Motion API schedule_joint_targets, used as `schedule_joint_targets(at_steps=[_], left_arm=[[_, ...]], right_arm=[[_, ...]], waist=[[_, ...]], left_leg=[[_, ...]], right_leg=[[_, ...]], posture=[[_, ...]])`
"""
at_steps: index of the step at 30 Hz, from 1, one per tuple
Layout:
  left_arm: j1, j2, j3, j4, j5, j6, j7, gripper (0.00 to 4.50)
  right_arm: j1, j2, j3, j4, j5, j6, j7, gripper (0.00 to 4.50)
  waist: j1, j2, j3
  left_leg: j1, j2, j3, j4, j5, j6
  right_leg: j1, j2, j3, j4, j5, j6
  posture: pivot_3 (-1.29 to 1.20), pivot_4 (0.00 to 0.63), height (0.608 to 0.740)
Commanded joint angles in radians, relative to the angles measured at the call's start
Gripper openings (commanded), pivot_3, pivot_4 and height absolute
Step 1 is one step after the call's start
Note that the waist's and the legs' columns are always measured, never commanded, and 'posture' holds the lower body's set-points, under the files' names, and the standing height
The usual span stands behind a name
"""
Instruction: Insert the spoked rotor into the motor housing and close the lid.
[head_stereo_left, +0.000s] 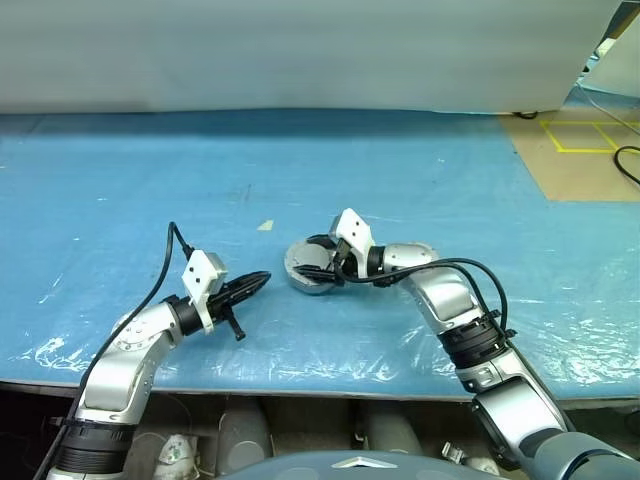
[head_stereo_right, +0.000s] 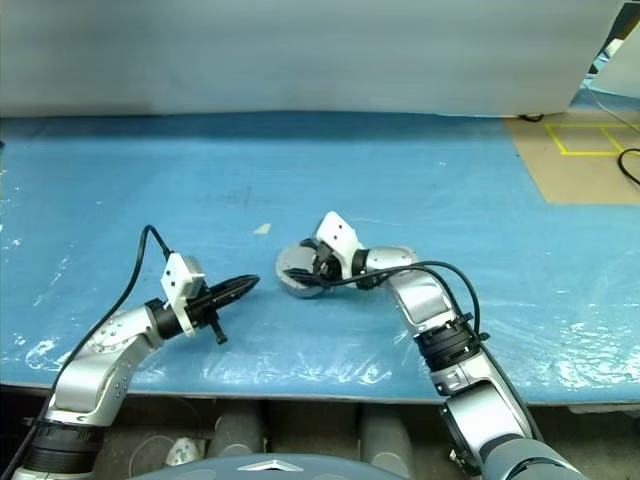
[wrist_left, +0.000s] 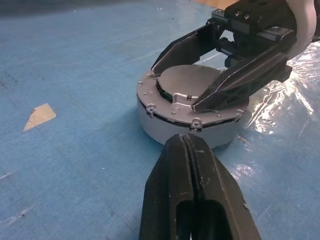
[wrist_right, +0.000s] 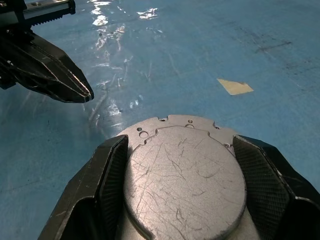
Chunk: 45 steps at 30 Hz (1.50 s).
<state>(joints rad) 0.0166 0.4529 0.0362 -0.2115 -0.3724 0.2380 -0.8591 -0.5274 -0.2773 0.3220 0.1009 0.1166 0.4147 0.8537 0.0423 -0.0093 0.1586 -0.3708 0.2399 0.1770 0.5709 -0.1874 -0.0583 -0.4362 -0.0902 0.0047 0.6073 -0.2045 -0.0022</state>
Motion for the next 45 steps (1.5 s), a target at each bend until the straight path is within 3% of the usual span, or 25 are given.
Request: schedule_joint_targets(at_steps=[1,10,24,30,45], left_arm=[[0.005,0.010,0.010,-0.013,-0.009,-0.021,0.001,0.00],[-0.011,0.016,0.008,-0.002,-0.001,-0.038,0.001,0.00],[-0.217,-0.075,-0.133,0.158,0.159,-0.066,0.115,0.00],[-0.214,-0.054,-0.170,0.168,0.198,-0.024,0.122,0.00],[-0.183,-0.021,-0.171,0.092,0.139,0.132,0.102,0.00]], right_arm=[[-0.013,0.019,0.015,0.005,-0.021,0.000,-0.028,2.99],[0.003,-0.020,0.062,0.053,-0.099,-0.082,-0.030,2.99],[-0.003,-0.025,0.047,0.069,-0.098,-0.101,-0.029,2.99],[-0.002,-0.021,0.040,0.056,-0.090,-0.087,-0.028,2.99],[-0.008,-0.009,0.020,0.057,-0.071,-0.074,-0.022,2.99]], waist=[[0.000,0.000,0.000],[0.000,0.000,0.000],[0.001,0.000,-0.001],[0.002,0.000,-0.001],[0.003,0.001,-0.002]], left_leg=[[0.000,0.000,0.000,0.000,0.000,0.000],[0.002,0.000,0.000,0.000,0.000,0.000],[0.005,0.000,0.000,0.001,0.000,0.000],[0.005,-0.001,0.000,0.001,0.000,0.000],[0.005,-0.001,0.000,0.001,0.000,0.000]], right_leg=[[0.000,0.000,0.000,0.000,0.000,0.000],[0.001,0.000,0.000,0.000,0.000,0.000],[0.006,0.000,0.000,0.001,0.001,-0.001],[0.006,-0.001,0.000,0.001,0.001,-0.001],[0.006,-0.001,0.000,0.000,0.000,-0.001]], posture=[[0.00,0.150,0.740],[0.00,0.150,0.740],[0.00,0.150,0.740],[0.00,0.150,0.740],[0.00,0.150,0.740]])
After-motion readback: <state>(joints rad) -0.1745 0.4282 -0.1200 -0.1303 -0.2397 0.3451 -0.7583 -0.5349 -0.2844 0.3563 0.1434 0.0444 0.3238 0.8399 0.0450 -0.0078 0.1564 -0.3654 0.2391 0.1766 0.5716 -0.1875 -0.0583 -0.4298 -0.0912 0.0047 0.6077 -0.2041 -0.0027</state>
